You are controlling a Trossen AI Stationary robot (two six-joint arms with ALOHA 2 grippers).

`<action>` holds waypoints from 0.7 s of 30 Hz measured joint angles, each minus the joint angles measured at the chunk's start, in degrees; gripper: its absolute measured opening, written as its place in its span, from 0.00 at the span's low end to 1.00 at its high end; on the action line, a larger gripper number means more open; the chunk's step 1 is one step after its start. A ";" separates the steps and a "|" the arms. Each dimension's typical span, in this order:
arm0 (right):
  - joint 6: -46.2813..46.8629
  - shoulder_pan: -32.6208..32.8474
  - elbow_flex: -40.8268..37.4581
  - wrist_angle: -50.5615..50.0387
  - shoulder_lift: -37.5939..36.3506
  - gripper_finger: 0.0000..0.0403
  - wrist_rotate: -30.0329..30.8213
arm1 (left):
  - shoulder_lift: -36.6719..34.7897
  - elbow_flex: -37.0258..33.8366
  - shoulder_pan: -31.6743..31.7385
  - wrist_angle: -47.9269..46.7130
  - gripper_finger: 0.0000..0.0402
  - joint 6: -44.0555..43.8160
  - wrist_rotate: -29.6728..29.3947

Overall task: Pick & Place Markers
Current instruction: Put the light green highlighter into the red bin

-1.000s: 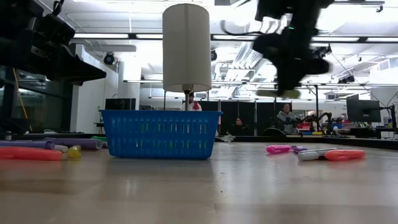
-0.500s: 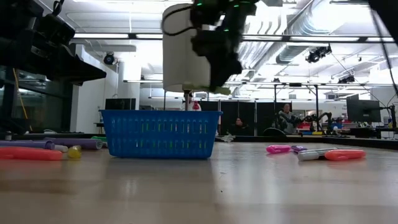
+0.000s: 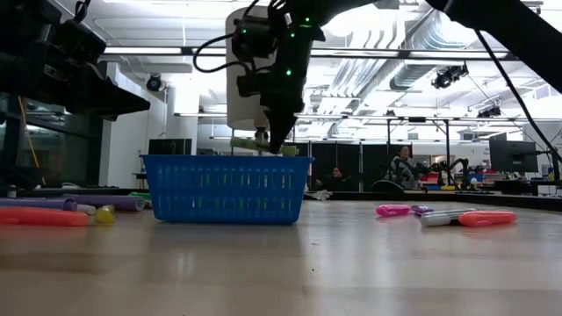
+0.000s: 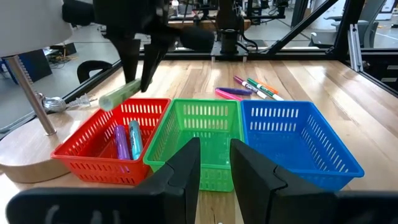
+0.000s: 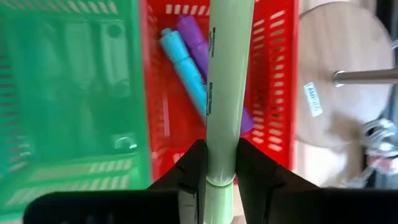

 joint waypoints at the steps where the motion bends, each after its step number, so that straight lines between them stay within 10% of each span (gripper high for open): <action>1: -0.84 0.14 -0.78 1.21 0.00 0.14 1.22 | 0.00 0.00 0.01 0.00 0.21 0.00 0.00; 21: -1.94 1.58 -7.29 6.26 0.11 0.24 5.52 | -0.01 0.00 0.00 0.00 0.21 0.00 0.00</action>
